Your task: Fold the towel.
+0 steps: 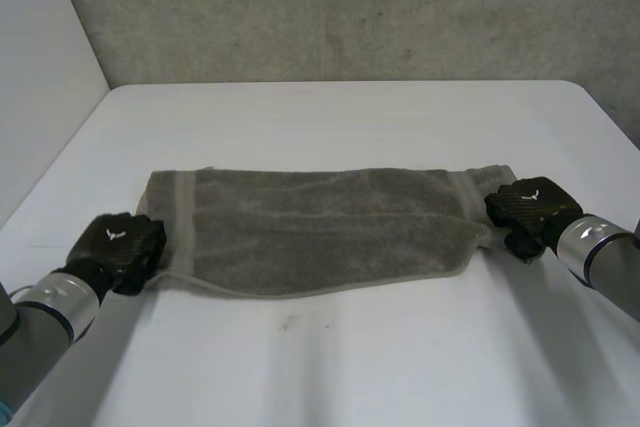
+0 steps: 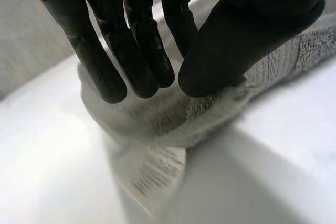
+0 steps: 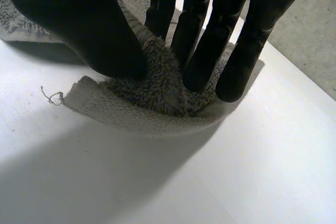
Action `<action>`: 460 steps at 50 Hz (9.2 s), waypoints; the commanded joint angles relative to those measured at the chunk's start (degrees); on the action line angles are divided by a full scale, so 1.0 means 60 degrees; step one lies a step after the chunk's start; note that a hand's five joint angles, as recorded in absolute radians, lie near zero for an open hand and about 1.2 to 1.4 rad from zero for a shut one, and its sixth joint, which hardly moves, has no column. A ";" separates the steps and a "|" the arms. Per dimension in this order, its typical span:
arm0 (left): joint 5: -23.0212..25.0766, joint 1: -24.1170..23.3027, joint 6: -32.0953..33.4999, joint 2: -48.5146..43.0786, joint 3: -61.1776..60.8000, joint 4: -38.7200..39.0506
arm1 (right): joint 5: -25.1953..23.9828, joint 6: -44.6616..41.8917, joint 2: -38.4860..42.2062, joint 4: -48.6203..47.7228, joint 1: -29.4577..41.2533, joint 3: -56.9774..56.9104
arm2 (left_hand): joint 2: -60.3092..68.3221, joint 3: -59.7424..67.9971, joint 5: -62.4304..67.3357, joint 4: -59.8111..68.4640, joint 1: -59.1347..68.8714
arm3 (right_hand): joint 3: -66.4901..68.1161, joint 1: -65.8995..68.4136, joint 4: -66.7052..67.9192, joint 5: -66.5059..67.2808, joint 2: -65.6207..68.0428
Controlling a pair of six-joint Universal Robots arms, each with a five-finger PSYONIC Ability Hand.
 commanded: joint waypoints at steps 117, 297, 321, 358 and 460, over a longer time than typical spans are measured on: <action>0.0018 0.0208 0.0031 -0.0881 0.0002 0.0648 | -0.0008 -0.0734 -0.0580 0.2265 0.0046 0.0394 | -0.5011 -0.5001 -0.4885 -0.4998 -0.4700 | 0.2051 0.4118 0.1951 0.2284 0.2133; 0.0882 0.0281 0.1217 -0.2128 0.1643 0.1835 | -0.0037 0.0848 -0.1269 0.2265 0.0149 0.0101 | 0.1910 0.1920 0.2036 0.1923 0.2221 | 0.2051 0.4118 0.1951 0.2284 0.2133; 0.0779 0.0443 0.1100 0.4523 0.4015 -0.5194 | 0.0109 -0.0997 -0.4887 0.7084 0.0164 -0.3971 | 0.1910 0.1920 0.2036 0.1923 0.2221 | 0.2051 0.4118 0.1951 0.2284 0.2133; -0.2766 -0.2048 -0.2649 -0.1749 1.3649 -0.1843 | 0.3361 -0.0191 -0.1253 -0.0066 0.1863 -0.6831 | 0.1910 0.1920 0.2036 0.1923 0.2221 | 0.2051 0.4118 0.1951 0.2284 0.2133; -0.3425 -0.1945 -0.2781 -0.1337 1.2397 -0.0438 | 0.2951 -0.0060 -0.1855 -0.2408 0.1570 -0.6124 | 0.1910 0.1920 0.2036 0.1923 0.2221 | 0.2051 0.4118 0.1951 0.2284 0.2133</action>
